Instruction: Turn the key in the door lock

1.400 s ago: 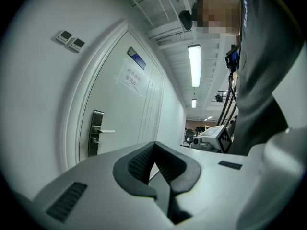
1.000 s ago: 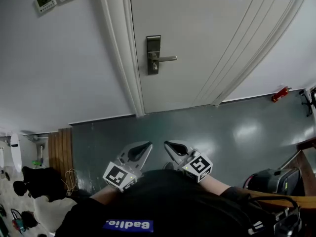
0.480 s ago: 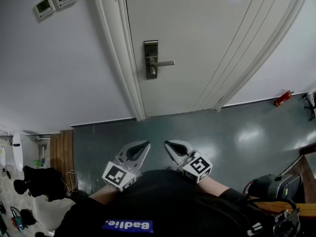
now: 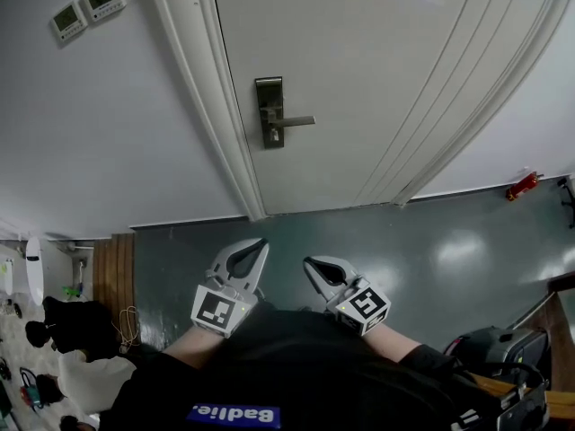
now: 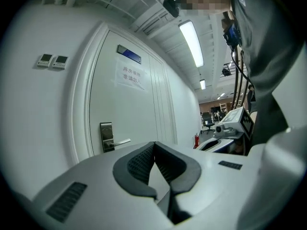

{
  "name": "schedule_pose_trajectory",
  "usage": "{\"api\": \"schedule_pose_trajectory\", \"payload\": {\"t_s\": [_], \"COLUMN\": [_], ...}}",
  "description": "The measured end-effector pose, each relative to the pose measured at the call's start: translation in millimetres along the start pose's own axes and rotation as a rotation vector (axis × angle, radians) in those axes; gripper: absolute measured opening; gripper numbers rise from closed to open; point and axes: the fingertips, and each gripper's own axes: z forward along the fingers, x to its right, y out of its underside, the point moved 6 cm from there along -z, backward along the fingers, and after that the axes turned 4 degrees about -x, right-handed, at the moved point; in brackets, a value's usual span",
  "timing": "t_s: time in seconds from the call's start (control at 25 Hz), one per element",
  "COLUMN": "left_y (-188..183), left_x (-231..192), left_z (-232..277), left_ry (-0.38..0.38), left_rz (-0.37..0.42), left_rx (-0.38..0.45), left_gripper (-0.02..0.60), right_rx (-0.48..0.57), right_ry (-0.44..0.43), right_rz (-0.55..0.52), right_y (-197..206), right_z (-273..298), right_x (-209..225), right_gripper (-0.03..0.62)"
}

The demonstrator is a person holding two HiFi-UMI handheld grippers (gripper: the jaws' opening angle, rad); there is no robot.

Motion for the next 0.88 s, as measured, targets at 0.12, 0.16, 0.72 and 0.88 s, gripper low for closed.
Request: {"api": "schedule_pose_trajectory", "payload": {"t_s": [0.12, 0.16, 0.72, 0.88], "left_y": [1.9, 3.7, 45.8, 56.7], "left_x": [-19.7, -28.3, -151.8, -156.5], "left_z": [18.9, 25.4, 146.2, 181.2], "left_ry": [0.001, 0.000, 0.023, 0.025], "left_rz": [0.036, 0.035, 0.326, 0.393], "left_rx": [-0.005, -0.006, -0.126, -0.200], "left_gripper": [0.006, 0.006, 0.008, 0.075], "right_rx": [-0.017, -0.024, -0.070, -0.081], "right_ry": [0.010, 0.018, 0.210, 0.208], "right_rz": [-0.001, 0.000, 0.056, 0.055], "right_y": [-1.9, -2.1, -26.5, -24.2], "right_z": [15.1, 21.6, 102.9, 102.5], "right_x": [14.0, 18.5, 77.6, 90.6], "right_gripper": [0.003, 0.003, 0.003, 0.003]}}
